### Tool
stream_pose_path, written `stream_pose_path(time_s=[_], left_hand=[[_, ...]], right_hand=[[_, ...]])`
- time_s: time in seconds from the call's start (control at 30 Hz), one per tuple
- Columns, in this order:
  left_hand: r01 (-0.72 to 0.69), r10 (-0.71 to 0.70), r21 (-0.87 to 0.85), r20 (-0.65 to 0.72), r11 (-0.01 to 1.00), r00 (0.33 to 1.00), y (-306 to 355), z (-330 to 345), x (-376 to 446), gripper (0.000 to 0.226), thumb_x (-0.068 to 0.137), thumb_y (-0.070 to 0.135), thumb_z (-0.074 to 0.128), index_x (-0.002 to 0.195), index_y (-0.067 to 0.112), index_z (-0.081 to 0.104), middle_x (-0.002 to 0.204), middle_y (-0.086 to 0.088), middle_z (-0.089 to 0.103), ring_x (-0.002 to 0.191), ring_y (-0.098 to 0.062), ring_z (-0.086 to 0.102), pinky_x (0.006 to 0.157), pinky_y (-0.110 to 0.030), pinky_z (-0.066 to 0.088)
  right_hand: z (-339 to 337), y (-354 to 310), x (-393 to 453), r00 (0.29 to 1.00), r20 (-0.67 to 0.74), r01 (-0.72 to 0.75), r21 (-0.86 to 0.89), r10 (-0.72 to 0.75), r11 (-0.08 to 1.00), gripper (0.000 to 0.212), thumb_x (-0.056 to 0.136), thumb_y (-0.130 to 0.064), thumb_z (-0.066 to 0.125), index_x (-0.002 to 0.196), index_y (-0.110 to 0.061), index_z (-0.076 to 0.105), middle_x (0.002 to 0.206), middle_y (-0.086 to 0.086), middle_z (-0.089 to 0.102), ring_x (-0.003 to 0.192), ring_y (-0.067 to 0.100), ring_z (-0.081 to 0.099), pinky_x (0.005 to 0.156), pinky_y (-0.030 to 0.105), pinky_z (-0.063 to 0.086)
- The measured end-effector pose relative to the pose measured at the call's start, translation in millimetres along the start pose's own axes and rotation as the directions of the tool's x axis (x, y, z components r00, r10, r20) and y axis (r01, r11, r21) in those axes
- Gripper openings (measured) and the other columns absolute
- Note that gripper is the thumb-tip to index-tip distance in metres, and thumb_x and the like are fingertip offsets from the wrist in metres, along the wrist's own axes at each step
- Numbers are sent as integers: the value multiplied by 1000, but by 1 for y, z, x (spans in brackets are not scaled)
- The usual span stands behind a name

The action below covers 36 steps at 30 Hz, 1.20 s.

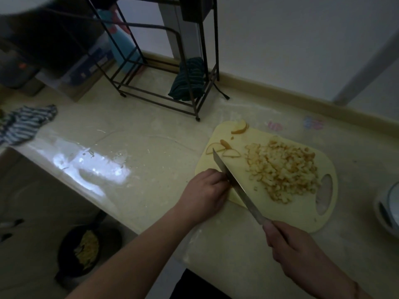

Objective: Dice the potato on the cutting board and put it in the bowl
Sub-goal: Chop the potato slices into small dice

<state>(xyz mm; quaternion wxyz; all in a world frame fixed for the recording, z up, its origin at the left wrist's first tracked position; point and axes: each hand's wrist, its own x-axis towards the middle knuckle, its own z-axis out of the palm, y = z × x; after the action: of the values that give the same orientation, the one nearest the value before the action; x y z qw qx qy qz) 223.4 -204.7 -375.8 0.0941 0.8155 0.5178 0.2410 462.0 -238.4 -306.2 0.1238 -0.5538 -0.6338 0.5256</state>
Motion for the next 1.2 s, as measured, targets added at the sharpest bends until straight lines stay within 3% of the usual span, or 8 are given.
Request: stream_pose_path(time_s=[0.27,0.47,0.7,0.8,0.87,0.97,1.1,1.2], left_hand=[[9,-8,-9,32,1000,999,-3,6,-1,26,92,18,55,99,4,76,99,-10,70,86,-30,65,65,-37,57],[17,-15,-32,58,999,998,-6,8,-1,27,93,19,54,102,5,76,101,-10,70,89,-30,65,64,-39,57],[-15,16,-16,83,1000,996,-6,3,2,28,93,18,54,103,4,76,100,-11,69,89,-30,65,67,-39,57],[-29,30,-12,77,1000,997,-6,1,2,27,93,17,54,101,3,75,100,-12,69,88,-30,65,66,-39,57],[-62,63,-9,83,998,995,-8,-2,3,21,92,14,59,99,4,75,100,-12,69,89,-30,64,67,-38,57],[-108,108,-2,83,994,991,-16,-8,7,15,91,13,66,100,4,74,103,-13,67,92,-30,63,72,-39,56],[-122,122,-3,147,992,982,-25,-12,17,31,94,21,60,120,5,68,124,-14,64,105,-32,60,84,-43,54],[-146,127,76,209,986,970,-20,-12,23,36,96,22,49,122,7,68,120,-13,67,104,-35,60,81,-44,54]], right_hand=[[-4,6,-14,990,16,-139,-24,140,990,42,94,-42,47,69,-8,50,51,-3,53,49,2,48,56,25,37],[-1,5,1,1000,-8,-16,-147,15,989,58,89,-68,30,63,-20,49,64,-17,60,63,3,57,59,19,38],[-3,-12,37,998,35,51,-221,-45,974,46,92,-53,30,63,-22,46,55,-6,50,55,3,50,58,18,36],[-12,-10,35,997,73,-1,-140,11,990,54,87,-59,31,65,-12,47,52,-5,47,46,7,43,48,18,32],[-19,-11,28,985,131,-123,44,116,991,50,89,-58,36,67,-14,44,50,-5,39,40,8,32,39,21,26],[-30,-12,21,959,196,-251,239,207,938,46,88,-58,40,67,-18,44,51,-1,33,42,13,23,44,21,17],[-43,-17,19,966,151,-248,291,211,924,46,88,-54,40,70,-12,43,52,2,31,42,13,22,44,21,17],[-47,-16,20,972,138,-216,213,189,953,45,93,-50,39,72,-11,45,51,-1,34,39,11,26,38,18,19]])
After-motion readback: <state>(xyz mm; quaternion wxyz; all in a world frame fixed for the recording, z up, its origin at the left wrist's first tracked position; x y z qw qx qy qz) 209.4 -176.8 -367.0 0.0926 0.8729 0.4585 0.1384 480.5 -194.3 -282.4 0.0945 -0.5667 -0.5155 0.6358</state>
